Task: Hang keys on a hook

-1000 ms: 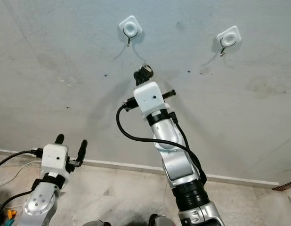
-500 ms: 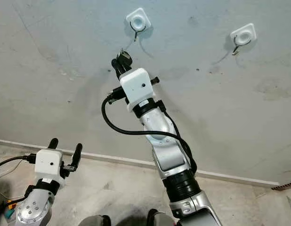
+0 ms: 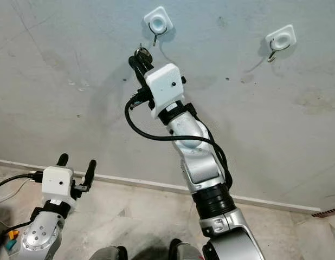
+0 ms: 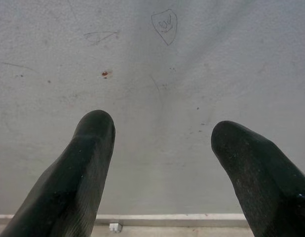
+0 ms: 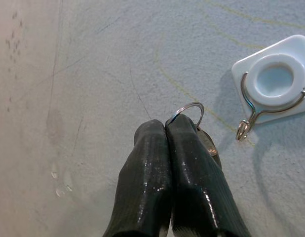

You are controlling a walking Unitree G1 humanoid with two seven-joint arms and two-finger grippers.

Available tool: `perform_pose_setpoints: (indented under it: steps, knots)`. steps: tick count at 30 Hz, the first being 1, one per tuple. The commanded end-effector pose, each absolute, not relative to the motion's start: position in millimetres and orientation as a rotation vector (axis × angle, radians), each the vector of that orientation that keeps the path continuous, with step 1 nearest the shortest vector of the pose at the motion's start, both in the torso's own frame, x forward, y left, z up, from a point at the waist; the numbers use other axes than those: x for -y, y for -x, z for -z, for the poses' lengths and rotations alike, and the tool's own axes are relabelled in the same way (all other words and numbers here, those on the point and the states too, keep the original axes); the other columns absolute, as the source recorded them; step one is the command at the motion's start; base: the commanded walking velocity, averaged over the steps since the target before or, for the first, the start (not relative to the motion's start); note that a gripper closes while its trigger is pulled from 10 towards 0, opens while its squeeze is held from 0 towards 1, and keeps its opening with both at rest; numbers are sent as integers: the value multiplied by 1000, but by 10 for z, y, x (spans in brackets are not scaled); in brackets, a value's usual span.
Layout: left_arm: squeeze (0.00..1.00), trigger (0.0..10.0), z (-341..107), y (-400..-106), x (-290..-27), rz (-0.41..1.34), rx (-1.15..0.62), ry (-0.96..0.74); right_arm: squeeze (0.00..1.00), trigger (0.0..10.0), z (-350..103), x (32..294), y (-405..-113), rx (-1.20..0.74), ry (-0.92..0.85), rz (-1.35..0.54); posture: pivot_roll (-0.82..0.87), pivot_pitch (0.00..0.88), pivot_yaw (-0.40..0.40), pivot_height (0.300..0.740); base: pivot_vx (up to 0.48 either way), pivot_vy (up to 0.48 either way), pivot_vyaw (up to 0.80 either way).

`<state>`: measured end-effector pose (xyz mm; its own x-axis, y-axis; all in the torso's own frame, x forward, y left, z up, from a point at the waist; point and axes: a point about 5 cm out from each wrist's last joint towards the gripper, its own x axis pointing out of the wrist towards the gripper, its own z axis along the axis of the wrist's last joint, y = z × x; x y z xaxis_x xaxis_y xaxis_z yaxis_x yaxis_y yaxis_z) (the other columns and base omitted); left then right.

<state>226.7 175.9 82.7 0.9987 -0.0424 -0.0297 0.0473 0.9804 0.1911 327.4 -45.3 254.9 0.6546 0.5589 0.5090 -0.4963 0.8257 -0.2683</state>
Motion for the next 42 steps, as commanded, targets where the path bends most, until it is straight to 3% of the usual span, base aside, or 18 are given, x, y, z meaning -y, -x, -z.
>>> perform_pose_setpoints:
  steps: [1,21,32,42]
  knots:
    - [0,10000,-782,-2248,-1771,39,-50,-195,0,10000,-2589,451,-3288,618,98,-618,189,208,-5,740,0,0,0]
    - [0,10000,-795,-2268,-1763,56,-47,-192,0,10000,-2609,586,-3408,583,-40,-681,195,207,10,740,0,0,0]
    - [0,10000,-1166,-2375,-1466,220,105,-120,0,10000,-2666,680,-3447,602,-23,-667,186,203,7,740,0,0,0]
    - [0,10000,-1265,-2386,-1429,260,139,-106,0,10000,-2762,740,-3452,639,-7,-667,188,200,11,740,0,0,0]
